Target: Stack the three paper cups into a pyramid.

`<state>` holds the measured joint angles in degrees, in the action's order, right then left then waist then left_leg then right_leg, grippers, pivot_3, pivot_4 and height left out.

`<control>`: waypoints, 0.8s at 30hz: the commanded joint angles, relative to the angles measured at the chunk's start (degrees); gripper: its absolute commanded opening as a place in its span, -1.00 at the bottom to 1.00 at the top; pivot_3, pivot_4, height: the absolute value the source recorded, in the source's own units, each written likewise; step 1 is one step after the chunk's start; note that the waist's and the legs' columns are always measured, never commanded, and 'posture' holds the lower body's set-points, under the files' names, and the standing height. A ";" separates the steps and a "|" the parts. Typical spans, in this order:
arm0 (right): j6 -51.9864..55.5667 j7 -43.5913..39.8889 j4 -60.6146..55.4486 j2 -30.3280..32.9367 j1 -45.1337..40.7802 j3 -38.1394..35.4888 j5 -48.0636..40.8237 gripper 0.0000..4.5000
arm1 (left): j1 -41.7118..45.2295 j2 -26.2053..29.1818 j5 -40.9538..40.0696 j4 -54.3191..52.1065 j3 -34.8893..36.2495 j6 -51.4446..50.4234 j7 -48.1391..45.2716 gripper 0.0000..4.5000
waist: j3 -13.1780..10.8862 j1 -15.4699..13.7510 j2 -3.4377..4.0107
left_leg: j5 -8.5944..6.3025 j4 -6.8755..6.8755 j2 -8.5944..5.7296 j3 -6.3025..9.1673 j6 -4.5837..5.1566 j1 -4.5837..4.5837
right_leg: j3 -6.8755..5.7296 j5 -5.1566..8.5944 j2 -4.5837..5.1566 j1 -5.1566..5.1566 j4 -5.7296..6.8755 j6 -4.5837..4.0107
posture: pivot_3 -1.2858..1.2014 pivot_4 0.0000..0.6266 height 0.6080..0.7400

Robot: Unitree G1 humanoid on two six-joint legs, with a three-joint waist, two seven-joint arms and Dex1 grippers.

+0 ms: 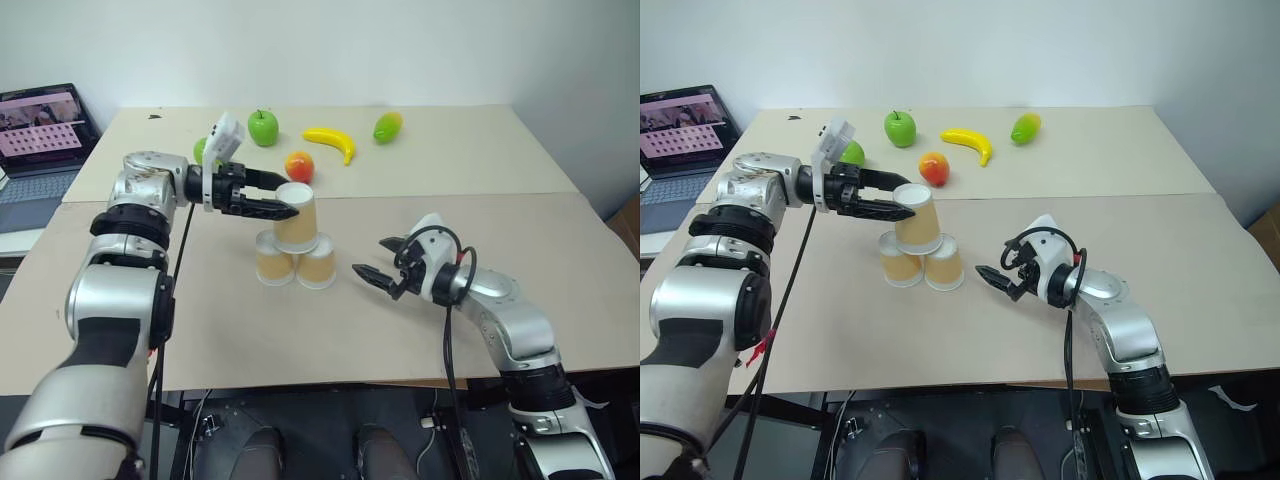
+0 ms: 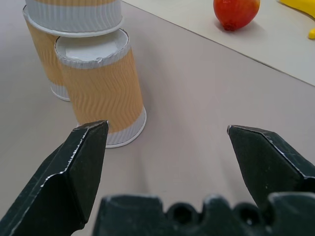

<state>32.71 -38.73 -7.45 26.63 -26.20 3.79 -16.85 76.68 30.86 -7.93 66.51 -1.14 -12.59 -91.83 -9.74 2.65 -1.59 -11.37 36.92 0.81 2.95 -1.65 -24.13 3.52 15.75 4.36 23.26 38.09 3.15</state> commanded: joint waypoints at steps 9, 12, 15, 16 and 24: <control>-3.34 -1.90 2.38 -0.25 -4.14 0.08 0.59 1.00 | 0.07 3.81 -1.14 -5.39 2.59 -1.54 0.94 0.99 | 0.00 0.02 0.00 | 0.00 0.00 0.01 0.02 0.00 0.01 | -0.01 0.00 -0.01 0.00 0.02 0.00 | 0.03 -0.52 0.88; -3.69 -2.34 3.07 -0.22 -4.62 0.29 0.77 1.00 | -0.20 4.10 -1.15 -5.95 2.79 -1.85 1.34 0.99 | 0.00 0.00 0.00 | 0.00 0.00 0.00 0.02 0.00 0.00 | -0.02 0.00 0.01 0.00 0.02 0.00 | 0.03 -0.52 0.88; -3.92 -2.71 3.58 -0.25 -4.94 0.25 0.93 1.00 | -0.69 4.34 -1.22 -6.48 2.91 -2.13 1.33 0.99 | 0.00 -0.01 0.00 | 0.00 0.01 0.00 0.02 0.00 0.00 | -0.02 0.00 0.00 0.00 0.03 0.00 | 0.03 -0.52 0.88; -3.98 -2.78 3.76 -0.28 -5.07 0.26 0.98 1.00 | -0.82 4.46 -1.23 -6.59 2.97 -2.20 1.34 0.99 | 0.00 0.00 0.00 | 0.00 0.01 0.01 0.02 0.00 0.00 | -0.02 0.00 0.00 0.00 0.03 0.00 | 0.03 -0.52 0.88; -4.27 -3.19 4.49 -0.24 -5.18 0.36 1.17 1.00 | -1.26 5.97 -2.97 -8.62 5.14 -4.61 2.65 0.99 | 0.00 0.05 0.00 | 0.00 0.01 0.01 0.02 0.00 0.00 | -0.03 0.00 0.00 0.00 0.05 0.00 | 0.03 -0.52 0.88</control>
<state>30.38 -41.54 -2.07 26.37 -30.18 4.48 -15.77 74.99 34.98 -9.01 61.06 1.79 -15.55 -89.44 -9.74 2.70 -1.58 -11.37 36.93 0.82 2.98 -1.65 -24.13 3.50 15.75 4.37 23.25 38.15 3.15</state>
